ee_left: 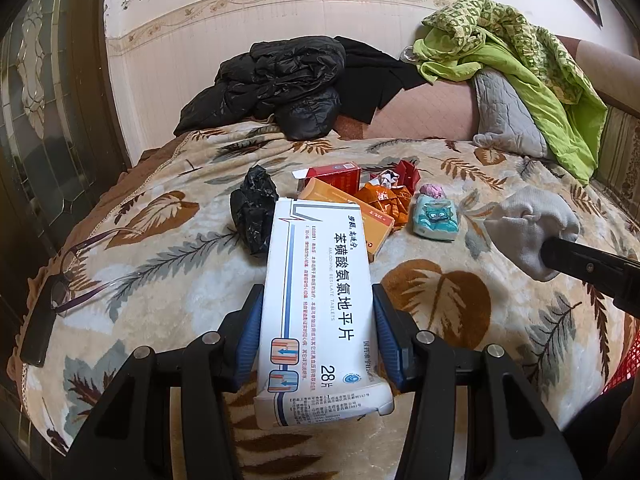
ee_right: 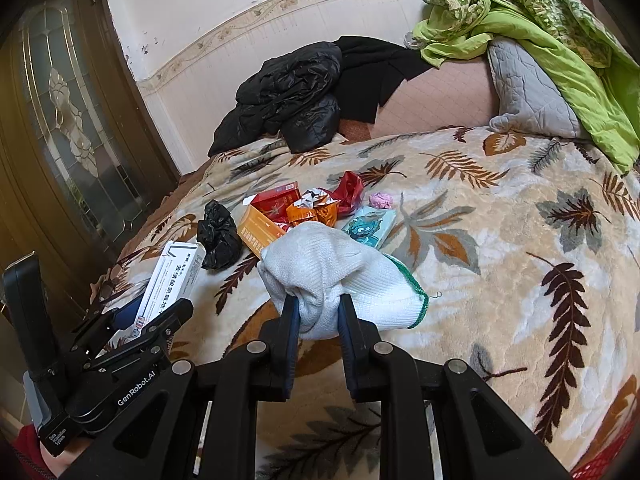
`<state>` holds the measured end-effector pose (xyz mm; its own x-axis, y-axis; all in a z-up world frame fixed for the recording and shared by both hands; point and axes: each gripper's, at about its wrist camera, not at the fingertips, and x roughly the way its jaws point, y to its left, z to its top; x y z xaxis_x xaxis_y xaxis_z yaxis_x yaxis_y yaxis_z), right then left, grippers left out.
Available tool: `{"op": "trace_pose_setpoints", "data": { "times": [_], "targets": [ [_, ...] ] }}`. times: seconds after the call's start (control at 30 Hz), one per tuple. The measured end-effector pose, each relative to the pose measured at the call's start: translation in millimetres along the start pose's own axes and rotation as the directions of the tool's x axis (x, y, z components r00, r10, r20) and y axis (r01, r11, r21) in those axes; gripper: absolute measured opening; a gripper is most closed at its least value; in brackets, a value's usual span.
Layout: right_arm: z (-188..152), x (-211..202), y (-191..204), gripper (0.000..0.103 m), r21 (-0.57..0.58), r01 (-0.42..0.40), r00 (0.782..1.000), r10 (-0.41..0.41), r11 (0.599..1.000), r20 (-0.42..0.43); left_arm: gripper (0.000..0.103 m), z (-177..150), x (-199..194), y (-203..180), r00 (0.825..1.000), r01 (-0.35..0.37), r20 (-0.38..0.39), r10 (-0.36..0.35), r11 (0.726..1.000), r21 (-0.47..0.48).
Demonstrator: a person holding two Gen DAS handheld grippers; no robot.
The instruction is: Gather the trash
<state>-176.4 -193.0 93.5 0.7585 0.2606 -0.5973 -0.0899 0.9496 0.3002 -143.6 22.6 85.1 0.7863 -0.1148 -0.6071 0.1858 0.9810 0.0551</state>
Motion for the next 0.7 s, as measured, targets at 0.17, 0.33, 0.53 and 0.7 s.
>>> {"op": "trace_pose_setpoints", "data": {
  "times": [0.17,0.33,0.53,0.7],
  "targets": [
    [0.2,-0.1,0.3,0.020,0.002,-0.001,1.000,0.001,1.000,0.001,0.050,-0.3,-0.1,-0.3,1.000,0.000,0.000,0.000,1.000,0.001],
    [0.0,-0.1,0.1,0.020,0.003,0.000,1.000,0.000,1.000,0.001,0.050,-0.4,0.4,-1.1,1.000,0.000,-0.001,0.000,1.000,0.004],
    [-0.2,-0.4,0.2,0.020,0.003,-0.002,1.000,0.002,1.000,0.000,0.050,-0.2,0.3,-1.7,1.000,0.002,-0.002,-0.002,1.000,0.005],
    [-0.3,-0.2,0.0,0.020,0.004,-0.002,1.000,0.002,1.000,-0.001,0.050,0.3,1.6,-4.8,1.000,0.006,-0.002,-0.006,1.000,0.011]
  ]
}}
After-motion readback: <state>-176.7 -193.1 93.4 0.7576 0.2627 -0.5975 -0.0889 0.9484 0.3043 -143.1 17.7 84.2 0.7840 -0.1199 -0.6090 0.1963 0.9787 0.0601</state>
